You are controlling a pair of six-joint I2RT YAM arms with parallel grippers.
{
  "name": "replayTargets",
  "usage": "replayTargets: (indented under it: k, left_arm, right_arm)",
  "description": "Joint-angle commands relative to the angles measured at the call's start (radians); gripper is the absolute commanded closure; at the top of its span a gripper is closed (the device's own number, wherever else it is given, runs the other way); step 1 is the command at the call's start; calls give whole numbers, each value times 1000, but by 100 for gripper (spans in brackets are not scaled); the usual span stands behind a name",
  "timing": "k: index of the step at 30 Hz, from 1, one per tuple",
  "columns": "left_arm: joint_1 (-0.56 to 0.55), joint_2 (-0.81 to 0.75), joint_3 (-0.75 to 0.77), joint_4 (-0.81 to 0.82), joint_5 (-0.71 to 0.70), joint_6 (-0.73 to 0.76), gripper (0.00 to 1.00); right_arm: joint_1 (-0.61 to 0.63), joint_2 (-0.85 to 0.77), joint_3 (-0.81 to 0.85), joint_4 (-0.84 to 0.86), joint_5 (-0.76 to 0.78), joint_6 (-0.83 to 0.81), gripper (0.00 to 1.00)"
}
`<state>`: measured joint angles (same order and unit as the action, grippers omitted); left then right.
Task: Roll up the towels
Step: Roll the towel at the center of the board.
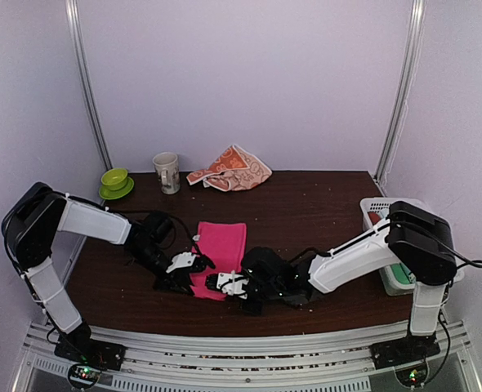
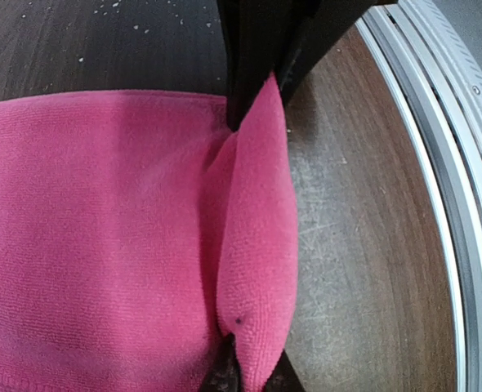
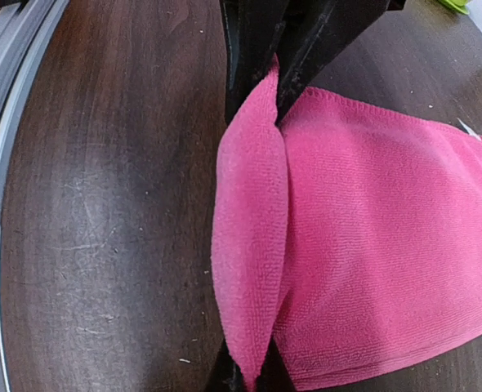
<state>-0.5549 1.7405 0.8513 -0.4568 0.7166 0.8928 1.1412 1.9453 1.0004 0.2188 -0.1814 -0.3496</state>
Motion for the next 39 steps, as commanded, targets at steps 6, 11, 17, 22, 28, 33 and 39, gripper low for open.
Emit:
replayTargets:
  k: [6,11,17,22,28,33,39]
  left_arm:
    - [45,45,75,-152,-30,36,84]
    - [55,101,129,-193,-25,24,84]
    - [76,140,175,-195,-39,-28,83]
    - [80,162,181,-197,-60,-42,82]
    - [99,191,199,-236,-66,-34,74]
    - [134,184,217,-242,-61,-49,64]
    - [150,102,181,-183,-92,-59,52]
  right_arm:
    - [-105,33,89,-181,-298,133,100]
    - [-143,73,138,-251,-396,169,100]
    - [-184,151,200,-343,-490,215,100]
    - [-212,205,242,-407,-561,240,100]
    - [-255,252,281,-453,-611,315,100]
    - [-277,302,304,-478,-652,362,100]
    - [-293,311,309,-478,-676,405,100]
